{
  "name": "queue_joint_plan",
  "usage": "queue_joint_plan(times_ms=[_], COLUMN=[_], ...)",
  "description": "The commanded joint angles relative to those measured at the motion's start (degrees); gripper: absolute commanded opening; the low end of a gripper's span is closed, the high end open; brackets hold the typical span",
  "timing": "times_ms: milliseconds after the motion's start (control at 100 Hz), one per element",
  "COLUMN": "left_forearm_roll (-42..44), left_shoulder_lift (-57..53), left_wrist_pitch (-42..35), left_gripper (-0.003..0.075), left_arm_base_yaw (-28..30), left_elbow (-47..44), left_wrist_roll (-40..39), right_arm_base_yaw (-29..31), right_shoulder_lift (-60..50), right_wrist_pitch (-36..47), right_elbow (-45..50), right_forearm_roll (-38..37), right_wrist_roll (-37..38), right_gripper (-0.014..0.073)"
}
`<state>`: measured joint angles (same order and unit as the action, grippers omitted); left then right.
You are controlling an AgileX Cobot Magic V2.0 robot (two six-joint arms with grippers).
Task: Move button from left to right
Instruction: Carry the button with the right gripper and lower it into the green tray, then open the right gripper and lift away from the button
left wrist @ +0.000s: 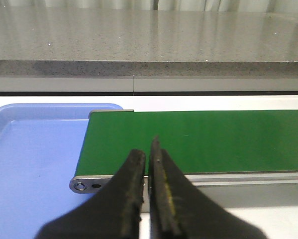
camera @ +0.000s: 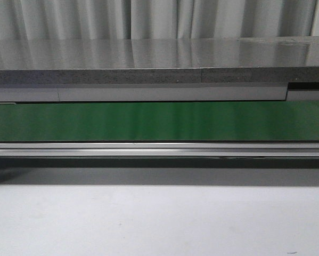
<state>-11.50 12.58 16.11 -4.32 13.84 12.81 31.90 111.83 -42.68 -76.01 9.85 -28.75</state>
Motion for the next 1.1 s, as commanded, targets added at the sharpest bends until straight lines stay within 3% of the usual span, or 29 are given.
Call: queue_joint_plan(times_ms=[0,230,400,840,1090], left_forearm_roll=[-0.94,-0.94,-0.94,-0.94,-0.94], left_shoulder_lift=[0.5,0.5,0.5,0.5,0.5], left_wrist_pitch=[-4.68,-4.68,-4.68,-4.68,-4.68], left_gripper=[0.0005,0.0005,0.0005,0.0005,0.0005], left_arm_base_yaw=[-0.51,-0.51,-0.51,-0.51,-0.51], left_elbow=[1.6,1.6,1.6,1.6,1.6], left_wrist_roll=[-0.05,-0.05,-0.05,-0.05,-0.05], right_arm_base_yaw=[0.28,0.28,-1.63,-19.58,-27.61], right_shoulder_lift=[-3.79,-7.91,-11.86,-23.2,-35.33], right_wrist_pitch=[1.58,4.63,6.7,9.57,17.53], right_elbow=[-1.68,-1.74,-1.74,-0.91,10.98], right_forearm_roll=[0.64,1.57,11.7,12.03,12.03], right_wrist_roll=[-0.58,1.28,1.23,1.23,1.23], right_gripper=[0.05,0.0499,0.0499,0.0498,0.0498])
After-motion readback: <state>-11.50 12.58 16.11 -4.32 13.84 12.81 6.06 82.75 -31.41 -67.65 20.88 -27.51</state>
